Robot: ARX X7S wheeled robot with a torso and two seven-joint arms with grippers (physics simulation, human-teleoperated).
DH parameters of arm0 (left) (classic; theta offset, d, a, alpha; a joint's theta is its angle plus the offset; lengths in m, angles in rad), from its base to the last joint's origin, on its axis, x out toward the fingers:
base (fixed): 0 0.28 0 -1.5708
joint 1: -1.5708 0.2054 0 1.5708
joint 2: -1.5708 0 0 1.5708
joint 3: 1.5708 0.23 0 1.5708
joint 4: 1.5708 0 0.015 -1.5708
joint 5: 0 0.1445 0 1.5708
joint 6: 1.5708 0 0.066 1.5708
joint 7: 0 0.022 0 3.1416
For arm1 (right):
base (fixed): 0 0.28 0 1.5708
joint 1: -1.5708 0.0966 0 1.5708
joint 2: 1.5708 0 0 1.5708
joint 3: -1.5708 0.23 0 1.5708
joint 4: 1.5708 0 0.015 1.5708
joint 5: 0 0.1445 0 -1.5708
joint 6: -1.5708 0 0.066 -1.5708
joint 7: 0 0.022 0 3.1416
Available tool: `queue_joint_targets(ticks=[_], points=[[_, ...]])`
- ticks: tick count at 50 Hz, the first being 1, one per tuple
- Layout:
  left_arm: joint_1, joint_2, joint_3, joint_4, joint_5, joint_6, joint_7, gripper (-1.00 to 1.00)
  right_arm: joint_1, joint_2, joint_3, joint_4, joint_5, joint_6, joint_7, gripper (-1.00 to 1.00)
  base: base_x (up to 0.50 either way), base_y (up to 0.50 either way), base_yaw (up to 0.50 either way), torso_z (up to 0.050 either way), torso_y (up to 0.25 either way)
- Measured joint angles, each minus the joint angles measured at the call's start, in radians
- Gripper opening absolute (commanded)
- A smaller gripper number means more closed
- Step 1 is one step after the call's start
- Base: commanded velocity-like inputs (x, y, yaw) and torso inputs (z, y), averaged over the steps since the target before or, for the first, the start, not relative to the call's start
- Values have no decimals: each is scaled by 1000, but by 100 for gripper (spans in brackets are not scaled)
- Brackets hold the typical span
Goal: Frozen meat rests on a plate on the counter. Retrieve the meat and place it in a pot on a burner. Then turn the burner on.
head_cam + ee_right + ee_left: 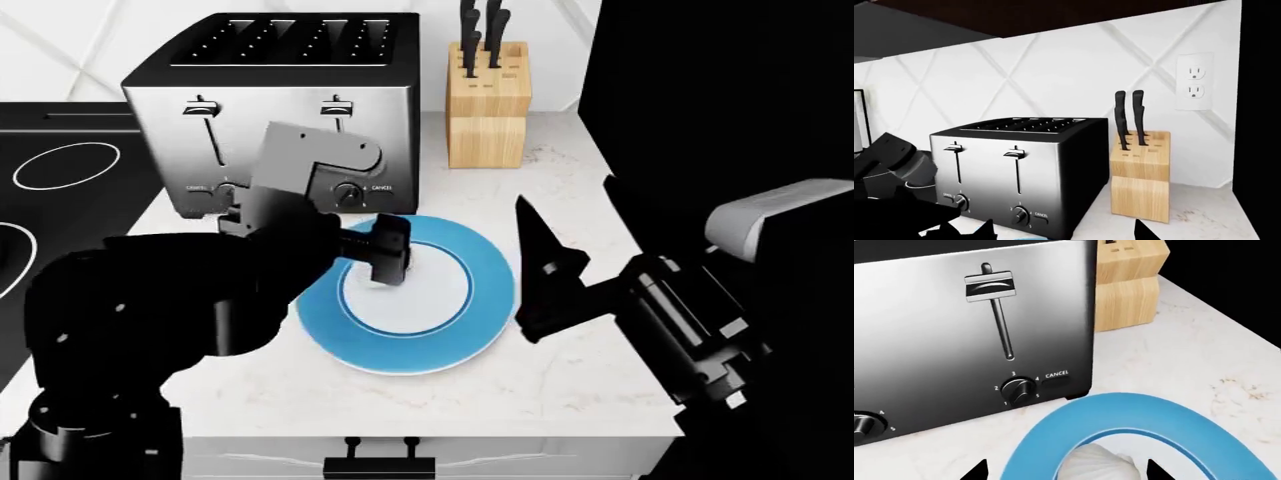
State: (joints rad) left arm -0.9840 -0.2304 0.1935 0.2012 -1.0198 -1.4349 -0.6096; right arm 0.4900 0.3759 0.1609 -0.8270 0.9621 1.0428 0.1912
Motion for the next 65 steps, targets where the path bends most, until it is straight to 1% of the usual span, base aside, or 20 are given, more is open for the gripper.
queue_joint_targets(ticks=[14,31,65], points=[[-67,40,75,-148,32,2,-13,100,4,2,-7,33,0,-36,-30,100,0,0,0,0,0],[-86,69,150,-205,35,6,-18,100,21,-11,-44,74,-32,-73,-48,100,0,0,0,0,0],[-85,62,232,-289,52,85,19,100,7,2,-57,102,-35,-105,-60,100,0,0,0,0,0]])
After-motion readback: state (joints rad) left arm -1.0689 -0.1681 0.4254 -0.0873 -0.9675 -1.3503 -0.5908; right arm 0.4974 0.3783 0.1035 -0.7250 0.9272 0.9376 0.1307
